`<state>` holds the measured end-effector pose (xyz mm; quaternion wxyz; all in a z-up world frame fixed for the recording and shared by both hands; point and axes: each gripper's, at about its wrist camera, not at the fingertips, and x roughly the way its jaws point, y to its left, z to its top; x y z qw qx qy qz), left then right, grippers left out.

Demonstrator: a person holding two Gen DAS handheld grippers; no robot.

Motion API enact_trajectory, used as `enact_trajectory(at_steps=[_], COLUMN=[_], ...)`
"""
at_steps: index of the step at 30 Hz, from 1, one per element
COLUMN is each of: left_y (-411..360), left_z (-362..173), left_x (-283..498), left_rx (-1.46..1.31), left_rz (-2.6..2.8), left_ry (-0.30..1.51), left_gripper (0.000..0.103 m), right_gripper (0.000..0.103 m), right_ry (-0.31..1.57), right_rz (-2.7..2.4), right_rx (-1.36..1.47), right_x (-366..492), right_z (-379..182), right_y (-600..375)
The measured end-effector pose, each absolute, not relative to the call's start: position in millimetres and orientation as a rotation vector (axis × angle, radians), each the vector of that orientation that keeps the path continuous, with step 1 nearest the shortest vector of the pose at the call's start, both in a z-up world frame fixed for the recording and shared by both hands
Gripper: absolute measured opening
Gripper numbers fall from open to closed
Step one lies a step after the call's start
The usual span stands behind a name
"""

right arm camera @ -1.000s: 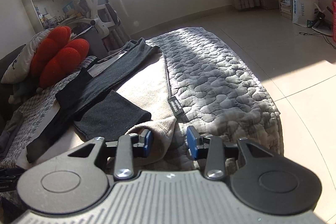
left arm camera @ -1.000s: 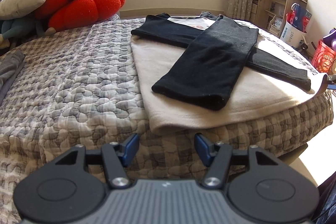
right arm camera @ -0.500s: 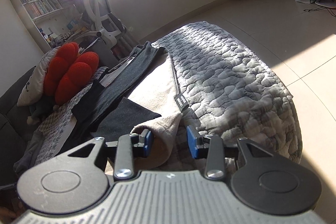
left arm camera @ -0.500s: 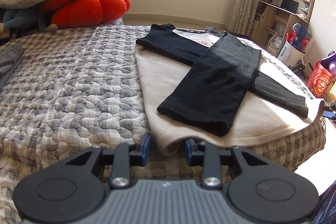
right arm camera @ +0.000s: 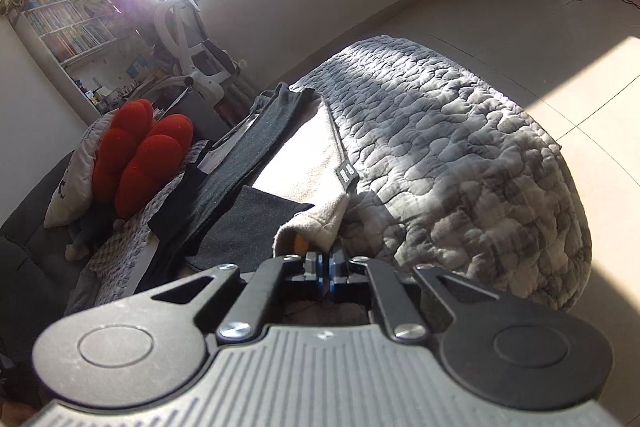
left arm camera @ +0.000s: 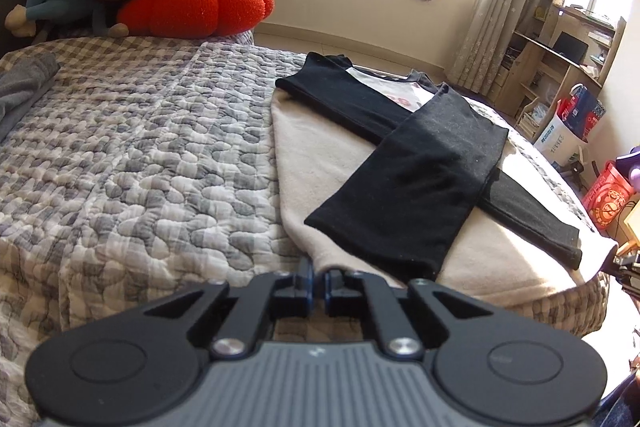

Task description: Fold clothes

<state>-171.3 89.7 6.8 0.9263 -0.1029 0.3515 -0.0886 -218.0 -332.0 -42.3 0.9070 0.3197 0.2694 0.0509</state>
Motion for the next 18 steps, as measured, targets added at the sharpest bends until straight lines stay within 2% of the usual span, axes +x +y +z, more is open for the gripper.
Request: enact_trajectory(at_steps=[8,18], left_y=[115.0,107.7], left_z=[31.8,37.1], left_x=[-167.9,-181.0], left_rx=[-0.353,-0.268], left_rz=[-0.211,-0.219], left_ry=[0.754,0.771], left_gripper=[0.004,0.004], right_gripper=[0.005,0.005], right_ry=[0.541,0.594], right_rz=[0.133,0.103], right_rx=[0.829,0.847], right_x=[-219.9,-230.9], right_z=[-24.8,-21.9], right_y=[-353.4,-363.1])
